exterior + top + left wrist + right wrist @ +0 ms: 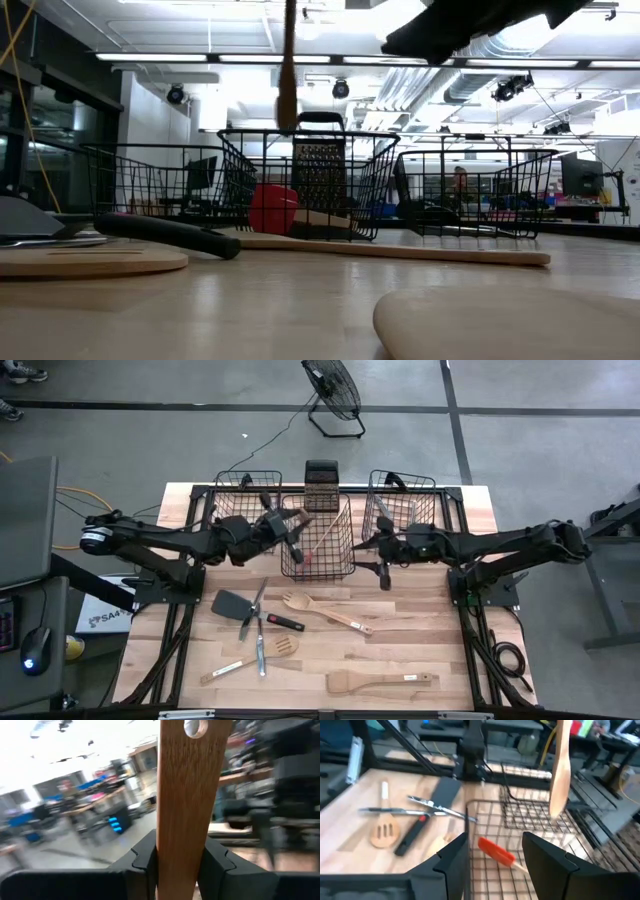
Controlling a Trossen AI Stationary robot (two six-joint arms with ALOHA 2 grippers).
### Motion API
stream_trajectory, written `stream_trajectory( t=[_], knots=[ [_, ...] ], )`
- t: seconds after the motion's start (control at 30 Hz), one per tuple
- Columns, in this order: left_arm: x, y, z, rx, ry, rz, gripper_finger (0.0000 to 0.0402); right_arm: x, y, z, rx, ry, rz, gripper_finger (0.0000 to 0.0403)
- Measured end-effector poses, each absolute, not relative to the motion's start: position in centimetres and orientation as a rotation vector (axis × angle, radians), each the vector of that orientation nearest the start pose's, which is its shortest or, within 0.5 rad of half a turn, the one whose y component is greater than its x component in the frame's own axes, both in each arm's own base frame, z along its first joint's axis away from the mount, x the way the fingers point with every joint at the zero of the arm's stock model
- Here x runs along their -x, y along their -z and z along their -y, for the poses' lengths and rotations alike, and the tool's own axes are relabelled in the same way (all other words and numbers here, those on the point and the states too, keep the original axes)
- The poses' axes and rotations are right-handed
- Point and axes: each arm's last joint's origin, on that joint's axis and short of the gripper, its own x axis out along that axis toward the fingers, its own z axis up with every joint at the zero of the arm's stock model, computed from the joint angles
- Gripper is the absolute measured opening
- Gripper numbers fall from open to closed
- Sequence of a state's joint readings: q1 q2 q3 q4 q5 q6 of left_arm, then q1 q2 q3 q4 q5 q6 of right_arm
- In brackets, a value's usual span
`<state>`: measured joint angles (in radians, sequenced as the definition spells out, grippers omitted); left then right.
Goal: Pick & Place Kitchen Items
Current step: Put the light brown wooden serving spoon into the left wire basket
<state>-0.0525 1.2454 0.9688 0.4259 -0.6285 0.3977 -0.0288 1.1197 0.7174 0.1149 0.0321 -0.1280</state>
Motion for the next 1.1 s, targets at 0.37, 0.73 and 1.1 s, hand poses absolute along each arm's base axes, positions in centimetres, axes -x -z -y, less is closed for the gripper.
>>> stream_trajectory(
  t=[0.37, 0.73, 1.1],
  knots=[
    [-27.1, -35.1, -2.4, -0.366, -0.845, -0.075, 0.0090, -24.5, -27.0, 0.9, 0.128, 0.058, -0.329, 0.0176],
    [-23.2, -34.1, -7.7, -0.158, -1.099, -0.156, 0.0090, -24.5, -26.8, 0.9, 0.112, 0.064, -0.350, 0.0176],
    [-21.2, -31.5, -11.4, 0.046, -1.219, -0.298, 0.0090, -24.3, -26.5, 0.9, 0.118, 0.087, -0.385, 0.0176]
  ],
)
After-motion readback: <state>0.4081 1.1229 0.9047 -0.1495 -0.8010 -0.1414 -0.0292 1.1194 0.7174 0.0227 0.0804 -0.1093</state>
